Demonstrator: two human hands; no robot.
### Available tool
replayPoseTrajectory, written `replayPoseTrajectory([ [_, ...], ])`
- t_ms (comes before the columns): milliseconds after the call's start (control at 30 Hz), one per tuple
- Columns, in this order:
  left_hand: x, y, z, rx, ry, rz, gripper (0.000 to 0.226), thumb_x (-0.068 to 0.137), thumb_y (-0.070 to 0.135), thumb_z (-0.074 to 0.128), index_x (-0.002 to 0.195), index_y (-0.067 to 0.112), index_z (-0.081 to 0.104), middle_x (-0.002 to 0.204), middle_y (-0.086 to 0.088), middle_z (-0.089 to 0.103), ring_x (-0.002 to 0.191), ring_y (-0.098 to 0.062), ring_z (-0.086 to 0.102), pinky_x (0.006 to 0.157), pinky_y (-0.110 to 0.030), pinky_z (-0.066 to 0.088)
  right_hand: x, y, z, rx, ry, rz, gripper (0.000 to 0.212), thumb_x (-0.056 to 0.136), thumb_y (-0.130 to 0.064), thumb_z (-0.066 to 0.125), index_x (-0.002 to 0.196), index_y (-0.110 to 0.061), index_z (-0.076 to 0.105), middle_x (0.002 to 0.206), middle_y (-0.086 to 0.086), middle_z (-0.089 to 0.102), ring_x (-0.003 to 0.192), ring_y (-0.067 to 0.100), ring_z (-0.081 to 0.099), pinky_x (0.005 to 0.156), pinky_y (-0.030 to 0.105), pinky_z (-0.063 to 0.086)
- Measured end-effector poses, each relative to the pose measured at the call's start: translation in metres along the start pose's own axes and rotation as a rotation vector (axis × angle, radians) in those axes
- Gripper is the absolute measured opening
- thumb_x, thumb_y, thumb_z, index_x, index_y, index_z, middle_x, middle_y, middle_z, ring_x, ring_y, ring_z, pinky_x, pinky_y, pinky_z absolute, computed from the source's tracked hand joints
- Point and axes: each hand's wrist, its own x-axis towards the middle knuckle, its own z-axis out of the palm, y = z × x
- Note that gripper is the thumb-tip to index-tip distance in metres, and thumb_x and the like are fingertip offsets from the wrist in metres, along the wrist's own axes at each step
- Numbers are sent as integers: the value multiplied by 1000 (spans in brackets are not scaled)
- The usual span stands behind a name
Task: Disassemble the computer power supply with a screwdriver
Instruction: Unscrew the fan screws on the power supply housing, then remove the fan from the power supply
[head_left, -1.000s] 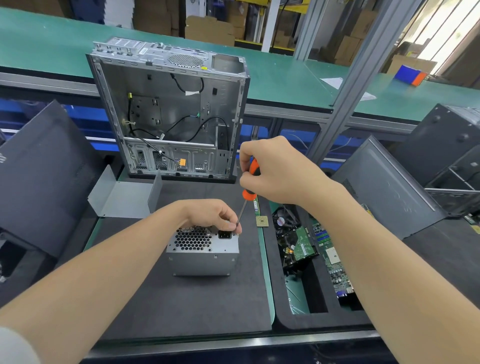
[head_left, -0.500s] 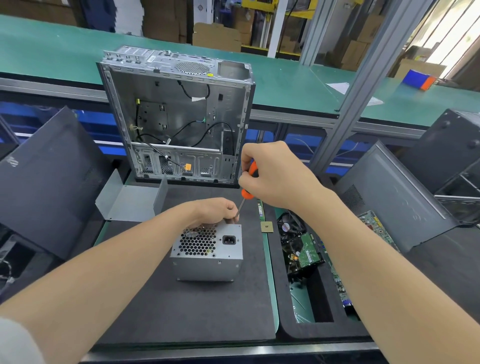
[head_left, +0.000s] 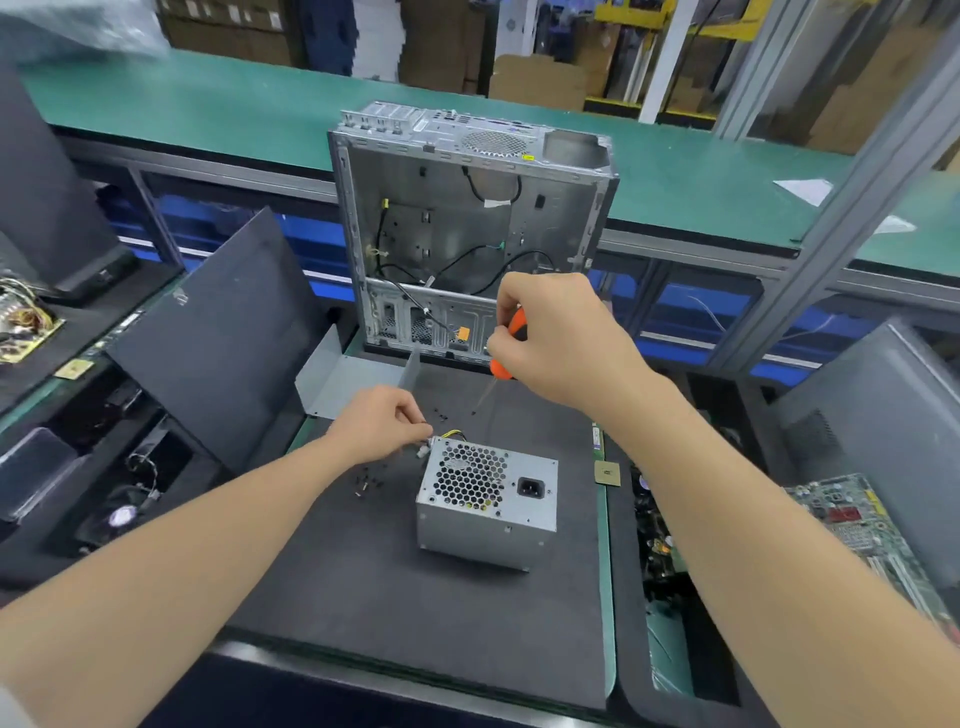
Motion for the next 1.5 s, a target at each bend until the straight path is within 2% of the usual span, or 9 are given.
replayPoseTrajectory([
  [233,-34,-69,16,377,19,-133,17,88,41,75,79,33,64,81,18,67,87,-13,68,76,-32,56,8,-15,27,-4,-51,-58,6,90,-23,59,89,-18,57,86,1,57,86,26,57,71,37,51],
  [600,-31,-70,35,378,55,-241,26,83,40,70,100,31,52,97,7,64,90,-22,64,74,-33,50,-2,13,46,47,-96,153,19,87,-24,71,80,-21,54,83,-2,63,86,23,61,70,38,55],
  [733,-27,-41,33,-68,105,-151,3,95,36,62,95,33,62,87,8,67,79,-17,65,63,-30,45,-12,35,65,118,-196,231,18,98,-28,65,92,-19,51,79,-9,58,71,16,57,54,29,40],
  [867,-30,-2,27,-490,-70,-117,31,103,48,55,98,25,74,93,1,74,75,-10,62,56,-22,46,-31,54,87,150,-352,243,17,108,-25,46,109,-22,63,91,-10,64,71,15,61,58,30,46],
  [967,-37,10,28,-486,-248,-61,40,99,65,54,96,30,74,106,-2,76,93,-16,66,76,-30,46,-42,74,96,93,-513,286,35,106,-41,50,89,-20,72,85,1,68,78,22,60,69,34,49],
  [1033,-38,12,30,-526,-303,-38,32,101,53,61,99,24,74,104,-2,78,96,-16,73,85,-34,49,-50,84,96,99,-590,325,51,94,-64,60,72,-19,69,65,1,60,62,15,50,60,31,41],
  [1133,-38,17,31,-659,-380,-125,24,102,38,66,102,14,68,100,1,78,91,-13,74,79,-27,52,-56,90,90,192,-652,360,72,71,-81,71,81,-9,72,71,7,62,64,15,45,62,32,36],
  [1367,-39,25,19,-665,-448,-76,24,103,25,67,81,20,59,67,9,58,61,-6,54,57,-12,43,-61,84,85,318,-641,336,63,66,-69,86,64,-9,64,54,-8,48,61,12,45,61,31,34],
  [1500,-43,25,19,-501,-340,86,29,95,21,77,71,25,62,115,5,54,91,-15,58,79,-20,45,-66,84,88,254,-538,260,56,66,-56,92,54,-14,56,56,-7,41,56,13,36,54,29,31],
])
